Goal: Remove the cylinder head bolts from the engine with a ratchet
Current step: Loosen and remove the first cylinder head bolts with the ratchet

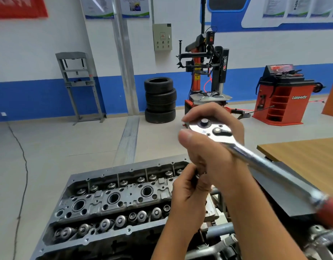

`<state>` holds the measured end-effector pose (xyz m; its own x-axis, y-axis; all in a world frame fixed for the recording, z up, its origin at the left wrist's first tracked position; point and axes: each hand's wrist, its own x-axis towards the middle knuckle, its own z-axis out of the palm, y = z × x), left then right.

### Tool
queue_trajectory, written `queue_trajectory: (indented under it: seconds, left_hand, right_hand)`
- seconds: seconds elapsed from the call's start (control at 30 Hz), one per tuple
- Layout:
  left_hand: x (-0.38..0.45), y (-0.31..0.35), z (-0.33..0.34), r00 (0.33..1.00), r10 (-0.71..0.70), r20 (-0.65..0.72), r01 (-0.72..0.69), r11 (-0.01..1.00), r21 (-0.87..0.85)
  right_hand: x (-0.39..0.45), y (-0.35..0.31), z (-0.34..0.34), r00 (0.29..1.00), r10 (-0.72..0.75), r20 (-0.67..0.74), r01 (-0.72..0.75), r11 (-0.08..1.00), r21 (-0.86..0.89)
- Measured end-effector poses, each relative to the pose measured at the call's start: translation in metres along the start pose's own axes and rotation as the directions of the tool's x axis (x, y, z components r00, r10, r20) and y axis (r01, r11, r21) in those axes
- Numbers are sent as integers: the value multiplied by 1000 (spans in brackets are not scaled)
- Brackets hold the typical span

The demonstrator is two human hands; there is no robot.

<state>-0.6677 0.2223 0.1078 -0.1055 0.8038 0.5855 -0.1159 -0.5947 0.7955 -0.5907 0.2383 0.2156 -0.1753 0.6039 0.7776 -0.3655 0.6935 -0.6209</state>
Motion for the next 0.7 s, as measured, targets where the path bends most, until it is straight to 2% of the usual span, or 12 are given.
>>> queue_trajectory:
  seconds: [0.03, 0.1, 0.17, 0.23, 0.3, 0.37, 0.43, 0.5, 0.57, 0.63, 0.7]
  left_hand:
    - [1, 1, 0, 1000, 0, -5, 0, 1000, -19]
    - [3, 2, -1, 999, -40, 25, 41, 999, -13]
    - [5, 0, -2, 996, -59, 61, 57, 998, 29]
    - [5, -2, -4, 998, -34, 55, 34, 999, 4]
    - [5, -3, -2, 1000, 7, 20, -7, 1000, -12]
    - [4, -4, -3, 1000, 15, 8, -15, 1000, -13]
    - [3, 0, -4, 999, -1, 34, 0, 1000, 22]
    - [2, -1, -6, 999, 1, 38, -1, 1000, 8]
    - [1, -1, -6, 1000, 10, 9, -10, 1000, -14]
    - [1, -1, -6, 1000, -9, 27, 10, 1000, -25]
    - [2, -2, -4, 997, -23, 69, 23, 1000, -1]
  right_hand:
    - [2, 1, -8, 993, 75, 90, -85, 989, 118]
    - [7, 2, -22, 952, 143, 269, -246, 882, 403]
    - [11, 2, -27, 931, 167, 324, -322, 793, 517]
    - [7, 1, -23, 955, 182, 233, -276, 832, 481]
    - [-2, 0, -13, 989, 146, 29, -146, 922, 359]
    - [-9, 0, -2, 985, 49, -163, -20, 984, 176]
    - [-11, 2, 5, 969, -62, -239, 64, 998, 0]
    - [-7, 2, 5, 984, -70, -163, 63, 997, -52]
    - [-1, 1, -1, 999, 48, 24, -48, 999, 11]
    - [6, 3, -11, 957, 130, 260, -208, 931, 300]
    - [14, 3, -19, 911, 160, 381, -350, 790, 504]
